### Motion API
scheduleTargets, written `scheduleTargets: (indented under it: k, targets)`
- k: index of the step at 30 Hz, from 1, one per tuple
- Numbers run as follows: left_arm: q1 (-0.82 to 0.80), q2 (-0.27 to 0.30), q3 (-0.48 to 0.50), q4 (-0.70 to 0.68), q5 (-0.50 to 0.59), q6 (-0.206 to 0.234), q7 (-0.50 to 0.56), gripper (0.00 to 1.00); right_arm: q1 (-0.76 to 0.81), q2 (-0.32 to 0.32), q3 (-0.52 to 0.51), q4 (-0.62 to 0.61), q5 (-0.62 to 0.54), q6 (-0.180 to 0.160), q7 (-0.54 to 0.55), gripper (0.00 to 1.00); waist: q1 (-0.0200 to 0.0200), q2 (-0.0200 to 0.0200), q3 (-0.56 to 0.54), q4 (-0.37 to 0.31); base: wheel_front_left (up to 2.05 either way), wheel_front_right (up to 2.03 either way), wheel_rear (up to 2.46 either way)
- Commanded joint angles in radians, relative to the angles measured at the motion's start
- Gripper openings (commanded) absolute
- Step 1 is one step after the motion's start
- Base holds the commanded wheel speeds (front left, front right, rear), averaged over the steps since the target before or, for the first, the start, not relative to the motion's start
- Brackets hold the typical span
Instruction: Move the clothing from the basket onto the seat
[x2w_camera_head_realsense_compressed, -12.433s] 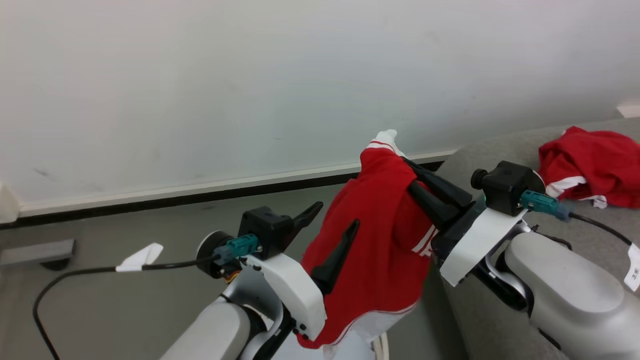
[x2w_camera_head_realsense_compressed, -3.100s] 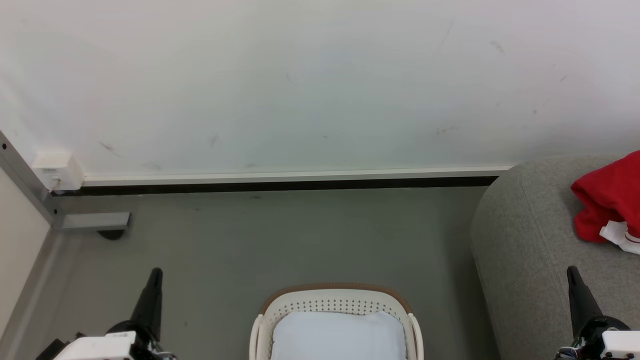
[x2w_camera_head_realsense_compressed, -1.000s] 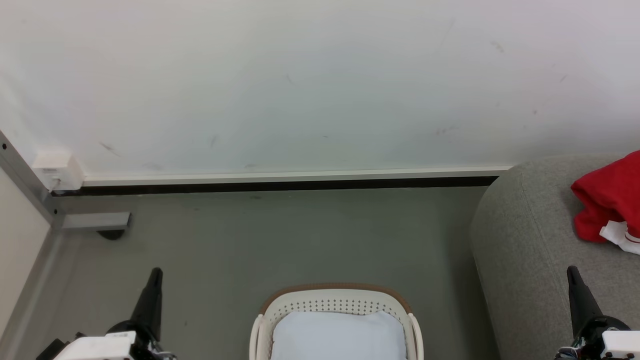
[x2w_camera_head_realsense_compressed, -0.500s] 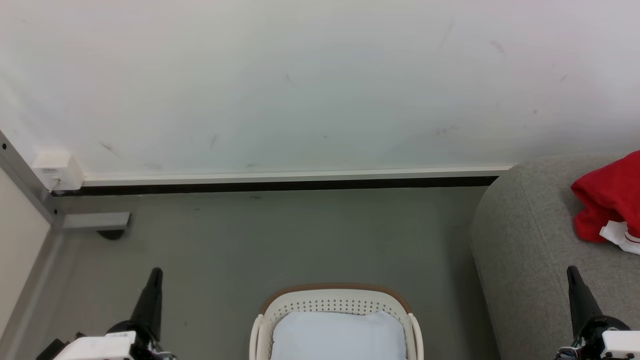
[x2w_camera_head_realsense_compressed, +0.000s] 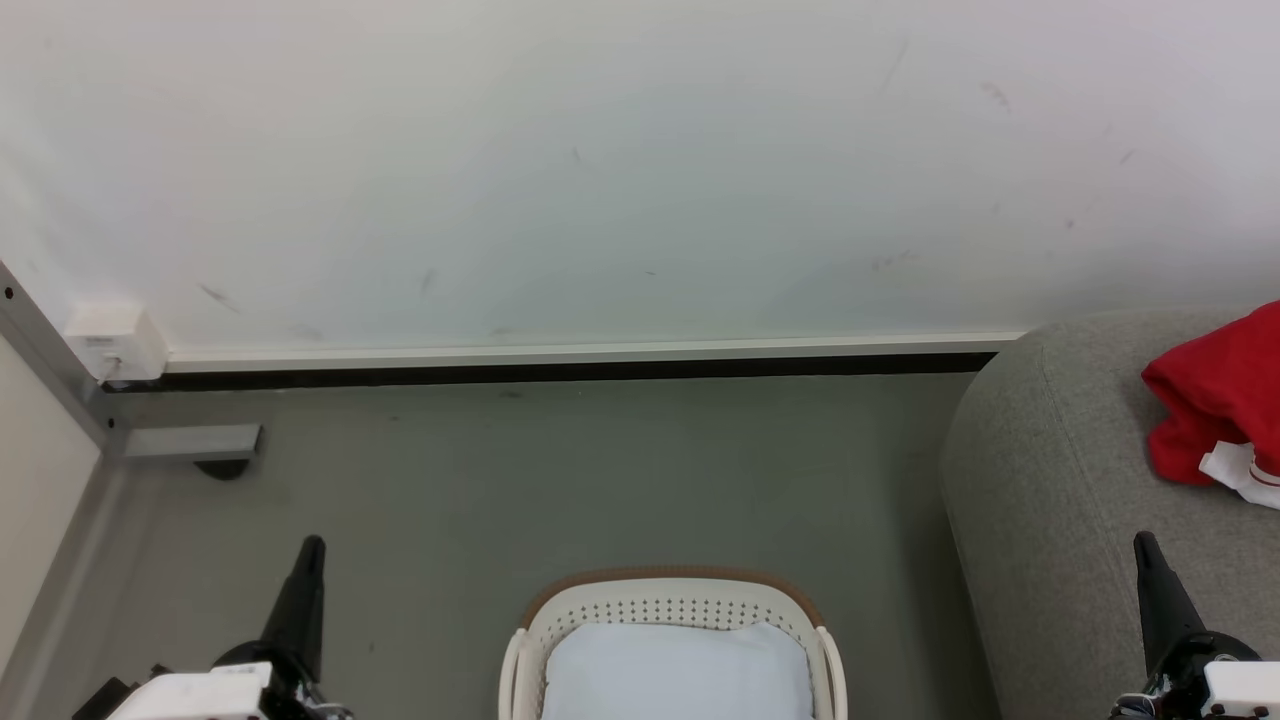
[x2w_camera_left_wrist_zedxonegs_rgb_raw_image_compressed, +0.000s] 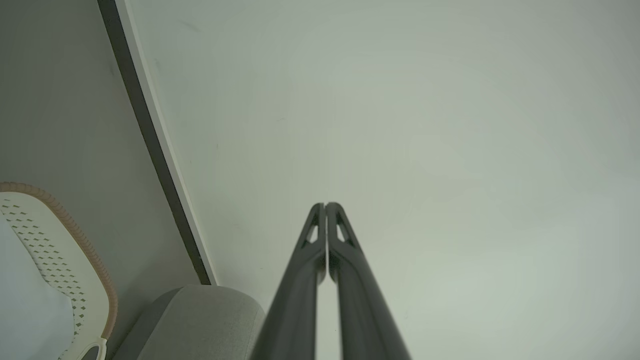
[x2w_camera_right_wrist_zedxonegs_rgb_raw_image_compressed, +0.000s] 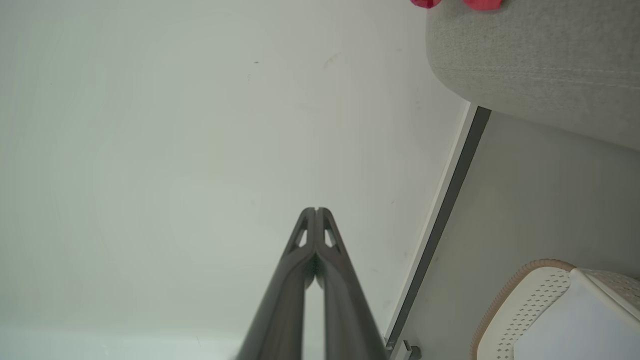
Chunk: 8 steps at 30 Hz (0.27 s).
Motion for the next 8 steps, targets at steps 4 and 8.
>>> scheduleTargets:
  k: [4, 8]
  targets:
    - [-0.009, 0.002, 0.002, -0.003, -0.014, -0.001, 0.003, 0.00, -0.011, -0.008, -0.004, -0.005, 0.001, -0.002, 0.003, 0.00, 0.0000, -0.0001, 0.000, 0.000, 0.00, 0.00, 0.00]
    - [-0.009, 0.002, 0.002, -0.003, -0.014, -0.001, 0.003, 0.00, -0.011, -0.008, -0.004, -0.005, 0.001, -0.002, 0.003, 0.00, 0.0000, -0.0001, 0.000, 0.000, 0.00, 0.00, 0.00]
